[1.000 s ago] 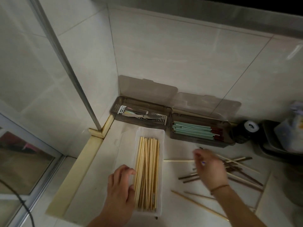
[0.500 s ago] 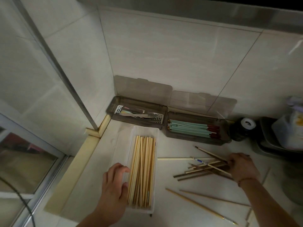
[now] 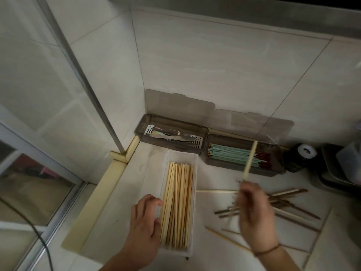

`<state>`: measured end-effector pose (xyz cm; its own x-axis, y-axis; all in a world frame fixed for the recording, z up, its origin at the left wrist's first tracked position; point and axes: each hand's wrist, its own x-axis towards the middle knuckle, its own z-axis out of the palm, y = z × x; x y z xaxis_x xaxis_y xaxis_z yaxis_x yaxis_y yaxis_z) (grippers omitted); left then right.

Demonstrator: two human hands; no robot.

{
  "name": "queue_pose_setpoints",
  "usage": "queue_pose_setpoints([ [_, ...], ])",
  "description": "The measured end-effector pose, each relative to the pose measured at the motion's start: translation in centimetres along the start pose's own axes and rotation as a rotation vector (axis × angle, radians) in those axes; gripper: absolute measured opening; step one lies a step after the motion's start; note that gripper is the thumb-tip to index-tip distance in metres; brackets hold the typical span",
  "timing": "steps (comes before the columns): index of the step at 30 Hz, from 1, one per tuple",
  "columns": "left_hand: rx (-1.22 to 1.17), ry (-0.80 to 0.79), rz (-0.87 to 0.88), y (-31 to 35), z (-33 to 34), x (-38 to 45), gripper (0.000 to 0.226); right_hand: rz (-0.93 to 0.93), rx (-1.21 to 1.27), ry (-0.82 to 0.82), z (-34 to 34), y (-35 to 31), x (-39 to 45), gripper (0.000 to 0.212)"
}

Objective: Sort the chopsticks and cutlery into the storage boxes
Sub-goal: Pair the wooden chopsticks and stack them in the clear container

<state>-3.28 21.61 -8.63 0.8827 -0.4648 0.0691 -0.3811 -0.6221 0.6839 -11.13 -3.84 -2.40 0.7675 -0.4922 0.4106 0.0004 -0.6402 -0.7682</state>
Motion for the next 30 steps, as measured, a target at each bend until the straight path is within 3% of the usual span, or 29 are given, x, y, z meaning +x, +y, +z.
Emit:
queue_pose_setpoints([
  [2, -0.002, 0.002, -0.002, -0.1, 0.0, 0.0, 0.044, 0.007, 0.141, -0.153, 2.8, -3.7, -0.3, 0.027],
  [4, -0.005, 0.008, -0.004, -0.1, 0.0, 0.1, 0.043, -0.061, 0.100, -0.291, 5.6, -5.4, -0.2, 0.017],
  [7, -0.020, 0.021, 0.012, -0.3, 0.1, 0.1, 0.045, -0.182, -0.259, -0.436, 9.3, -5.4, 0.4, 0.008],
  [10, -0.036, 0.027, 0.004, -0.5, 0.2, 0.0, 0.044, -0.136, -0.680, -0.597, 11.4, -5.0, 0.9, 0.009],
  [16, -0.045, 0.021, -0.018, -0.6, 0.3, 0.0, 0.045, -0.235, -0.985, -0.873, 12.3, -5.0, 1.3, 0.015],
  [19, -0.047, 0.026, -0.004, -0.6, 0.3, 0.0, 0.043, -0.277, -0.881, -0.822, 12.1, -3.5, 0.9, 0.010],
  [23, -0.057, 0.028, 0.012, -0.4, 0.1, 0.0, 0.042, -0.280, -0.378, -0.394, 9.9, -0.7, 0.8, 0.015],
  [26, -0.063, 0.029, 0.013, -0.3, 0.0, 0.0, 0.041, -0.229, -0.357, -0.156, 7.8, 2.8, 2.0, 0.019],
  [28, -0.060, 0.031, 0.010, -0.3, 0.0, 0.0, 0.039, -0.176, -0.529, -0.191, 6.6, 5.8, 2.8, 0.016],
  [30, -0.053, 0.033, 0.014, -0.2, 0.0, 0.0, 0.038, -0.174, -0.717, -0.362, 5.9, 8.1, 3.0, 0.021],
])
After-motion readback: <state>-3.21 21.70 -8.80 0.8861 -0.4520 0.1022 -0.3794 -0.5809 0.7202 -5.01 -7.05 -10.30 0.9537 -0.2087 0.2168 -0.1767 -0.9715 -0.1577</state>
